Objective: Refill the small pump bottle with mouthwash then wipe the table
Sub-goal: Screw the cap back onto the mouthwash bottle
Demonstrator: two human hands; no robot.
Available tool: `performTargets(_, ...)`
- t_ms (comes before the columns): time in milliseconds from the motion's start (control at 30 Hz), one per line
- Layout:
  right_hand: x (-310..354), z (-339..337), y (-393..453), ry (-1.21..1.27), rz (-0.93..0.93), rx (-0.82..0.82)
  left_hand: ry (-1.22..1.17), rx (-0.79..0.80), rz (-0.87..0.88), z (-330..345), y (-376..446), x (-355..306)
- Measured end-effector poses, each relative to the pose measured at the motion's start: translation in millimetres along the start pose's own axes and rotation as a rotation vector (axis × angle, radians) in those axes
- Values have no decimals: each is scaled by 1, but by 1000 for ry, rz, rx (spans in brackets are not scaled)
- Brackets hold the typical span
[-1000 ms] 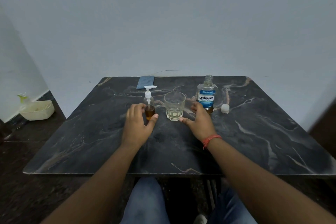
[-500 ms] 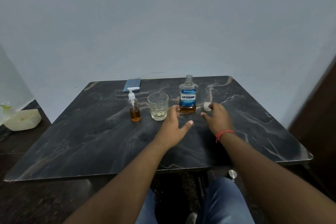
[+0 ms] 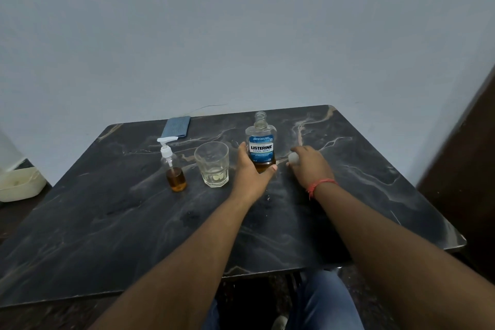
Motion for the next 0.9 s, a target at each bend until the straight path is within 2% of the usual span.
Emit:
performTargets(133,-3,4,8,-84,-12,14,-3,-10,20,2,9,4)
performTargets(333,-8,2,9,-47,-15,-7,-23,-57,5,-1,19,9)
performTargets(400,-7,-5,9,55,8,-47,-37,-55,7,-1,21,10)
performTargets(533,12,-36,18,443,51,-202,-84,-74,4,-3,26,7)
performTargets(600,29,-57,25,601,19,-233,-100,-84,14,-4,28,3)
performTargets(667,49,-76,32,660,-48,-219,-98,-91,26,-5,30,-1)
performTargets(900,96,-91,46,377,-278,10,-72,-163,26,-8,33,-9)
Point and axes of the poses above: each hand's wrist, its own y-axis towards the middle knuckle, its own z-axis out of the palm, x = y × z, the point moved 2 cm from there along y, towards the middle knuckle, and after that the axes turned 1 degree about z, right-handed, at the moved point
